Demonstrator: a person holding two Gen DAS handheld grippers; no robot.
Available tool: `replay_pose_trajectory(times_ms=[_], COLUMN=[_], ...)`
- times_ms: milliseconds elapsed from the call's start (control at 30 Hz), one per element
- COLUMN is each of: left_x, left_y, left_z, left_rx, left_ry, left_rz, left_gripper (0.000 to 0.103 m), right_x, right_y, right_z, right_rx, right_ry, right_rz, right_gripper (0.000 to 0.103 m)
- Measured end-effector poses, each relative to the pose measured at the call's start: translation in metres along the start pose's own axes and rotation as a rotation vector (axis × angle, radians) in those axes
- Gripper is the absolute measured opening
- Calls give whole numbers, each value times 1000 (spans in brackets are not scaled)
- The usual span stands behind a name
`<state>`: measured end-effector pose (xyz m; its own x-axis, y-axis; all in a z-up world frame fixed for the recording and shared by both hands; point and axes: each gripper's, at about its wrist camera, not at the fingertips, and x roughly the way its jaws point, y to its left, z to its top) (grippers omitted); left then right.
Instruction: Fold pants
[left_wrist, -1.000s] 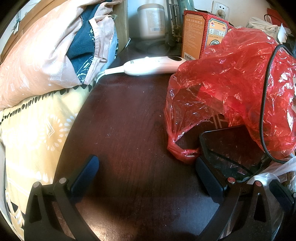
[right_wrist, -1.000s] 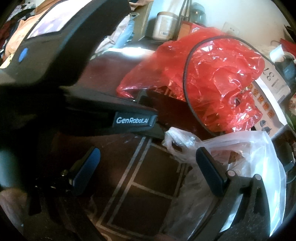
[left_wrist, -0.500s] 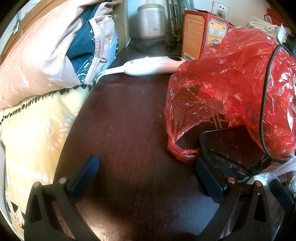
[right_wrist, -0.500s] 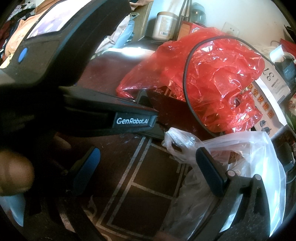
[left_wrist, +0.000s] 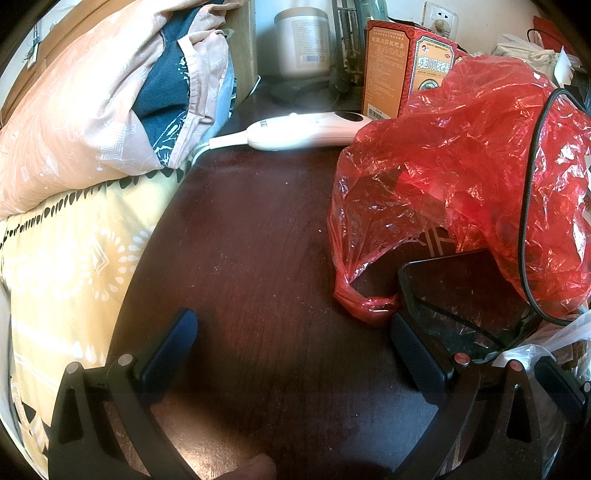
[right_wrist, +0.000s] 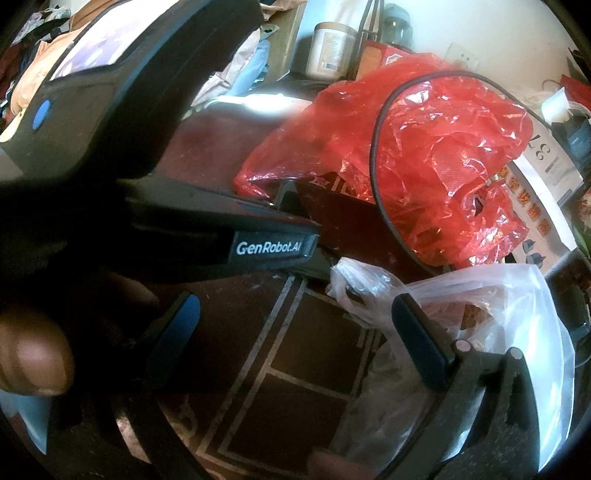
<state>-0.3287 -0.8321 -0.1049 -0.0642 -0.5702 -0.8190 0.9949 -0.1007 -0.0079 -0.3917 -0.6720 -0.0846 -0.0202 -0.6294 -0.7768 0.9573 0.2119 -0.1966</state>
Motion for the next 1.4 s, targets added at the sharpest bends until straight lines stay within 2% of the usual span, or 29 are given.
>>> replay_pose_trajectory(times_ms=[1400], left_x=[-3], left_y=[1], left_z=[-3], left_rx=[-10], left_ry=[-1], left_rz=[9], left_gripper=[103], right_x=[0], right_y=[0], right_z=[0], right_rx=[2], right_ry=[0], right_rz=[-1], right_gripper=[103])
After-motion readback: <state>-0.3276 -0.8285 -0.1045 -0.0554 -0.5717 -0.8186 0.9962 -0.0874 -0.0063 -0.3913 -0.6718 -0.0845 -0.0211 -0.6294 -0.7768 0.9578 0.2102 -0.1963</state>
